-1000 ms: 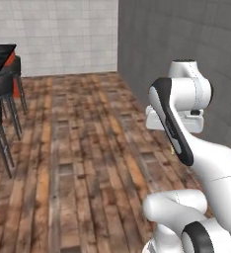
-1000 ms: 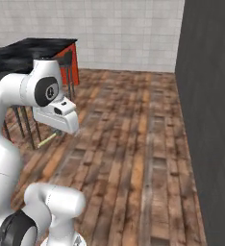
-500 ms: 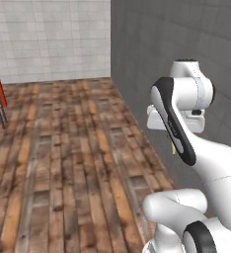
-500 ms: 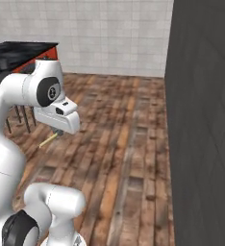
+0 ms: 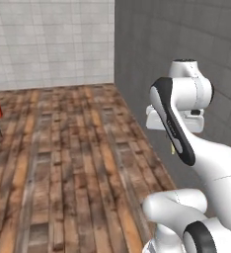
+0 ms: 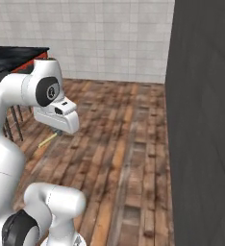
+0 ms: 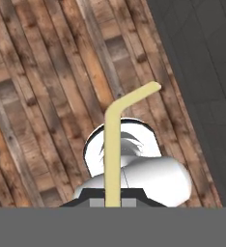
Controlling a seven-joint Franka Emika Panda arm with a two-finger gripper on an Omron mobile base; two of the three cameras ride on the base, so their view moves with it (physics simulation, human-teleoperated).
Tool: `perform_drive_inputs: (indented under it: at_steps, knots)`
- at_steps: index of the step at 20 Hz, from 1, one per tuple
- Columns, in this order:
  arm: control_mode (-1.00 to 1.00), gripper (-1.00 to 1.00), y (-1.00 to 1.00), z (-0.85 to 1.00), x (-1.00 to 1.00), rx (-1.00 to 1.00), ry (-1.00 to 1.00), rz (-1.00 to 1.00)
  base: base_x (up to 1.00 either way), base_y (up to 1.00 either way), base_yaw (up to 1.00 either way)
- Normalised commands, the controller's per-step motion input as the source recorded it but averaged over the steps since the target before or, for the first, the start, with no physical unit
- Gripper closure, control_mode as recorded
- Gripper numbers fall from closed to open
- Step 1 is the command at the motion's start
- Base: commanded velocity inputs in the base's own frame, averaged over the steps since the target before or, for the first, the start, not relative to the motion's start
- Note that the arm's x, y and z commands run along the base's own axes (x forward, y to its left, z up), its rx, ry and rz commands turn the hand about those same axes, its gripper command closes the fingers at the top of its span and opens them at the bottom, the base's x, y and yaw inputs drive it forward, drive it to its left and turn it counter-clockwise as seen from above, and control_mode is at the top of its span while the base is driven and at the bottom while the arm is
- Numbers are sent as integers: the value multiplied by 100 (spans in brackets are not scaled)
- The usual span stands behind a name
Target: Take a straw from the drawer in front and place it inside the glass cup on the dining counter.
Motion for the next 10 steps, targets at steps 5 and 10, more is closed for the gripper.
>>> perform_drive_inputs:
  at_steps: [5, 10]
  knots:
    - [100, 100, 0, 0, 0, 0, 0, 0, 100, 4, 2]
    - [100, 100, 0, 0, 0, 0, 0, 0, 96, 0, 24]
